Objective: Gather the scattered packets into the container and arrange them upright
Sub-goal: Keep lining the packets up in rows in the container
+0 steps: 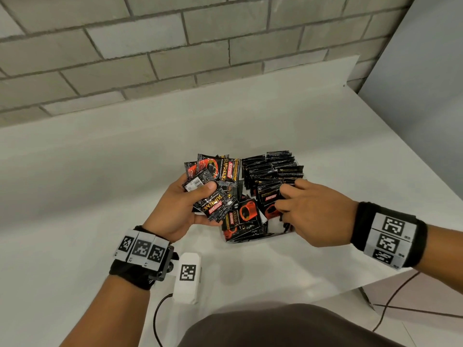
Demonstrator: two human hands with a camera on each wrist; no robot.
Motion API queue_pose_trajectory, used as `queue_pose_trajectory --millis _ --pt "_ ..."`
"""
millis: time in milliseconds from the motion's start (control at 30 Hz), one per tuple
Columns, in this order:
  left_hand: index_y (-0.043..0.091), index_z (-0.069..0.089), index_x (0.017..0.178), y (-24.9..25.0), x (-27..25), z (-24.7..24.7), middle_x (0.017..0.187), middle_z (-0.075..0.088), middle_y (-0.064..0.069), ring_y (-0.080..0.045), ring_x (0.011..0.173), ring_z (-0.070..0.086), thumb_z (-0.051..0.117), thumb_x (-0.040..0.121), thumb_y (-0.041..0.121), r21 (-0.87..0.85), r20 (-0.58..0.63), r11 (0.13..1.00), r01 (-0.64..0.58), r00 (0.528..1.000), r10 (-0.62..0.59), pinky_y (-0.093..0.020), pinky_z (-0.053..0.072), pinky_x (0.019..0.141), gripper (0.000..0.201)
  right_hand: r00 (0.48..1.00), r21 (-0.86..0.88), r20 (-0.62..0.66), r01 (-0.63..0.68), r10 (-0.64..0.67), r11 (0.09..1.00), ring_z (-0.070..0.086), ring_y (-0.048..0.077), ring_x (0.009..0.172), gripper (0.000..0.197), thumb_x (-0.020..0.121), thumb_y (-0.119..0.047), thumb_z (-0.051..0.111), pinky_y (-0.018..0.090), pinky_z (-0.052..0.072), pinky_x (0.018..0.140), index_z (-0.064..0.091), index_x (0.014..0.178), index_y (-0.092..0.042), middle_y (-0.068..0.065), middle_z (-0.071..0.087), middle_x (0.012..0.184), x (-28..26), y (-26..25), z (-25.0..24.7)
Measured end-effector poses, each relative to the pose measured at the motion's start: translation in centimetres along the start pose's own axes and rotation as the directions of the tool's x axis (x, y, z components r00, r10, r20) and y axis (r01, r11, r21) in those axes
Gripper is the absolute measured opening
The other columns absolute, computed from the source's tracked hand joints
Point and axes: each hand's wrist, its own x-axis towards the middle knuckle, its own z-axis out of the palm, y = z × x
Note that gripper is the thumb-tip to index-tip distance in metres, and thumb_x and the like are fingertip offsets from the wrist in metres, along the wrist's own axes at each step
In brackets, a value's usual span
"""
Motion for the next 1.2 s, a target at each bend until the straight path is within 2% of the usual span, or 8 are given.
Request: queue_pose_trajectory --millis 267,367,500,667,833,900,1000,1200 --pt "0.015 0.061 0.132 0.2 -0.4 0.6 0.125 0.072 -0.014 -0.033 0.098 0.075 0.065 0.096 0.011 0.014 0.045 1.0 -0.007 0.999 0.007 -0.052 0.061 0.064 0.037 0.982 0.386 -0.142 -0.063 0.127 0.92 0.043 0.011 0.095 0.031 0.094 -0.055 0.046 0.033 0.043 0.083 0.07 0.099 -0.036 -0.015 0.057 0.096 1.0 1.8 -3.3" --pt "0.015 0.059 0.134 0.1 -0.6 1.8 0.124 0.072 -0.014 -0.035 0.101 0.074 0.066 0.093 0.013 0.034 0.117 0.999 0.005 0.993 -0.009 -0.054 0.061 0.064 0.041 0.896 0.651 -0.256 -0.119 0.364 0.75 0.052 0.01 0.087 0.026 0.096 -0.049 0.054 0.031 0.047 0.08 0.069 0.103 -0.029 -0.014 0.063 0.09 1.9 2.5 -5.7" --pt "0.014 0.057 0.137 0.2 -0.7 3.1 0.128 0.069 -0.018 -0.037 0.101 0.073 0.068 0.09 0.016 0.019 0.2 1.0 0.005 0.98 -0.008 -0.051 0.061 0.062 0.048 0.869 0.835 -0.092 -0.199 0.487 0.512 0.063 0.01 0.071 0.032 0.078 -0.056 0.075 0.032 0.053 0.07 0.068 0.092 -0.028 -0.006 0.069 0.078 3.5 1.9 -7.4" --pt "0.015 0.06 0.134 0.2 -0.6 2.8 0.126 0.07 -0.019 -0.036 0.096 0.074 0.067 0.091 0.015 0.025 0.159 1.0 -0.004 0.987 0.0 -0.051 0.061 0.061 0.043 0.829 0.918 -0.028 -0.2 0.558 0.343 0.069 0.019 0.07 0.02 0.079 -0.026 0.084 0.037 0.057 0.072 0.067 0.09 -0.02 -0.003 0.074 0.079 3.9 2.2 -6.8" --pt "0.017 0.062 0.132 -0.4 -0.6 1.1 0.121 0.073 -0.015 -0.036 0.098 0.074 0.066 0.092 0.014 -0.009 0.092 1.0 0.012 0.996 -0.011 -0.056 0.061 0.066 0.04 0.776 0.999 0.041 -0.054 0.63 0.002 0.075 0.03 0.072 0.019 0.084 -0.005 0.077 0.041 0.063 0.071 0.07 0.102 -0.003 0.016 0.074 0.085 3.0 3.4 -6.8" --pt "0.016 0.061 0.133 -0.5 -0.5 0.4 0.122 0.073 -0.015 -0.036 0.096 0.075 0.065 0.094 0.014 -0.03 0.057 0.999 0.011 0.998 -0.009 -0.052 0.061 0.065 0.039 0.774 0.989 0.013 -0.103 0.633 0.105 0.074 0.029 0.068 0.016 0.088 -0.008 0.073 0.044 0.063 0.073 0.071 0.104 -0.007 0.012 0.073 0.083 2.5 4.4 -6.3" --pt "0.014 0.061 0.13 -0.5 -0.4 -0.6 0.119 0.074 -0.016 -0.033 0.089 0.076 0.067 0.089 0.016 -0.048 0.002 0.999 0.003 1.0 -0.003 -0.049 0.061 0.062 0.042 0.844 0.89 0.05 -0.28 0.535 0.359 0.071 0.018 0.06 0.02 0.089 -0.012 0.074 0.037 0.061 0.07 0.071 0.108 -0.02 0.005 0.072 0.082 2.2 5.2 -5.4" --pt "0.013 0.059 0.135 -0.5 -0.3 -1.7 0.126 0.07 -0.02 -0.038 0.096 0.074 0.067 0.09 0.018 -0.045 -0.024 0.999 -0.005 1.0 0.004 -0.048 0.06 0.064 0.045 0.917 0.768 0.045 -0.285 0.396 0.573 0.062 0.001 0.076 0.025 0.075 -0.025 0.087 0.015 0.05 0.07 0.073 0.095 -0.028 -0.014 0.068 0.082 3.2 3.5 -3.8"
